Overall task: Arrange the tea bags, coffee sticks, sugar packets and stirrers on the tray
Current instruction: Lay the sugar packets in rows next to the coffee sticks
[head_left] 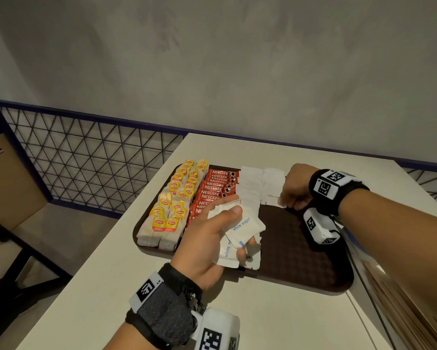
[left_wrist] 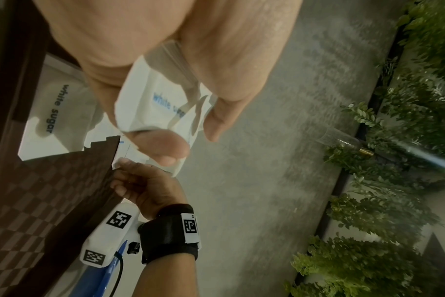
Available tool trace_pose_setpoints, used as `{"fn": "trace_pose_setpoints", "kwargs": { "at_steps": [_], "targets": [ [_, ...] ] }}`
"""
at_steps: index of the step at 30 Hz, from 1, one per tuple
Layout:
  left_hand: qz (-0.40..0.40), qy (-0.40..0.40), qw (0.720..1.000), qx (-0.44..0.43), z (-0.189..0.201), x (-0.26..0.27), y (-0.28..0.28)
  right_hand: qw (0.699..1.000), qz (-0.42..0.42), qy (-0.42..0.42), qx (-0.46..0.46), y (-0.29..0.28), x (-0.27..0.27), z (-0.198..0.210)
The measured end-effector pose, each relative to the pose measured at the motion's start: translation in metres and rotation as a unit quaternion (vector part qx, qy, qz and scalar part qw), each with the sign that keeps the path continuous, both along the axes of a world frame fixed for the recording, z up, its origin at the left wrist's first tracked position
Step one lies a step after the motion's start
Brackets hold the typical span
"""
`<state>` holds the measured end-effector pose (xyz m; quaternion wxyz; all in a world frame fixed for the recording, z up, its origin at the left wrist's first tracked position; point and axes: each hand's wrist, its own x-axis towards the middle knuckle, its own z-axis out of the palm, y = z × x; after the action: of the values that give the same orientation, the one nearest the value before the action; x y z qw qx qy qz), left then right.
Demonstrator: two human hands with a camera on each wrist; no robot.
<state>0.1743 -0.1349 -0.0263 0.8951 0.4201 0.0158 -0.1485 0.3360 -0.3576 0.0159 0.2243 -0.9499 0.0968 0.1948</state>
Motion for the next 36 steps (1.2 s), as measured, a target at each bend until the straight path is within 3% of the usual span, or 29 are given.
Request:
{"fn": "trace_pose_setpoints", "kwargs": {
  "at_steps": [6,11,16,25,28,36],
  "targets": [
    [-0.013,-0.001,0.999,-0.042,0.000,0.000,0.001,0.997,-0.009,-0.060,0.043,0.003,-0.011,0.021],
    [-0.046,-0.017,0.997,-0.059,0.001,0.000,0.003,0.975,0.054,-0.156,0.149,0.025,-0.081,0.049],
    [-0.038,-0.058,0.997,-0.043,0.002,-0.002,-0.002,0.953,0.099,-0.124,0.259,0.039,-0.149,0.047],
    [0.050,-0.085,0.995,-0.017,-0.001,-0.001,-0.004,0.888,0.057,-0.146,0.433,0.030,-0.157,0.031],
    [0.058,-0.094,0.994,-0.016,-0.006,0.002,-0.007,0.880,0.051,-0.187,0.434,0.030,-0.155,0.025],
    [0.062,-0.087,0.994,-0.015,-0.013,0.005,-0.001,0.906,0.090,-0.233,0.341,0.027,-0.156,0.020]
  ]
}}
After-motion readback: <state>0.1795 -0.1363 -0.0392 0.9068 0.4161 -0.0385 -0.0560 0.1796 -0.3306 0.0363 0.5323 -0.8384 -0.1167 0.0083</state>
